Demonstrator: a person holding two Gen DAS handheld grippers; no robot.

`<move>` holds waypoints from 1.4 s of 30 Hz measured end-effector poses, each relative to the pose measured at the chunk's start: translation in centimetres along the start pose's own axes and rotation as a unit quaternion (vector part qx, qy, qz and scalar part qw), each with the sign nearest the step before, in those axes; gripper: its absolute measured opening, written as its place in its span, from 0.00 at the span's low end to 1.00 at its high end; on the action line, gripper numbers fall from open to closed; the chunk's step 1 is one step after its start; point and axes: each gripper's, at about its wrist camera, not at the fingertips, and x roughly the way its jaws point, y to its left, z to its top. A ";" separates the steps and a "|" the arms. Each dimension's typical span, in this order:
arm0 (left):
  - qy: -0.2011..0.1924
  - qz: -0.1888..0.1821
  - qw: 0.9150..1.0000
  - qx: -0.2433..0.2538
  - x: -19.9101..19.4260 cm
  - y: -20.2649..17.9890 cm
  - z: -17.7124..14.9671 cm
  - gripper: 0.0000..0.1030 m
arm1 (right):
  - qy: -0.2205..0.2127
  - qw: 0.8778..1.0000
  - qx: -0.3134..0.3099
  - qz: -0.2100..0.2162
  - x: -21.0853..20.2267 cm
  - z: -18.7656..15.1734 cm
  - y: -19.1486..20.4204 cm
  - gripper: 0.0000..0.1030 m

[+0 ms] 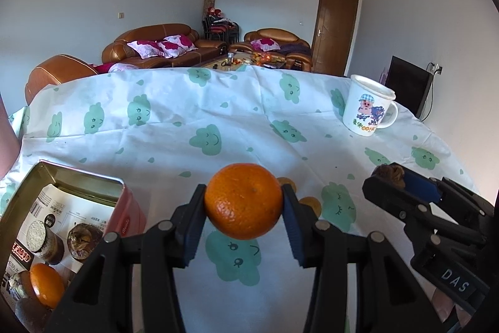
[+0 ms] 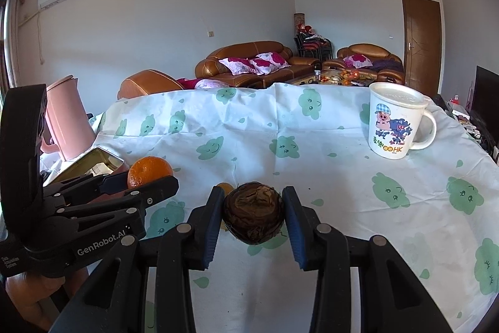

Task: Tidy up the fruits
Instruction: 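Carry the orange and dried fruit over the pink tin and release both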

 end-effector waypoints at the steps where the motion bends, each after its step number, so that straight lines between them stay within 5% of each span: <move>1: -0.004 0.002 1.000 0.002 -0.2 -0.1 0.0 0.47 | -0.001 1.000 -0.001 0.001 0.0 0.0 0.0 0.39; 42: -0.087 0.054 0.994 0.026 -4.7 -0.6 -1.4 0.47 | -0.082 0.995 -0.048 -0.002 -2.9 -0.5 1.8 0.39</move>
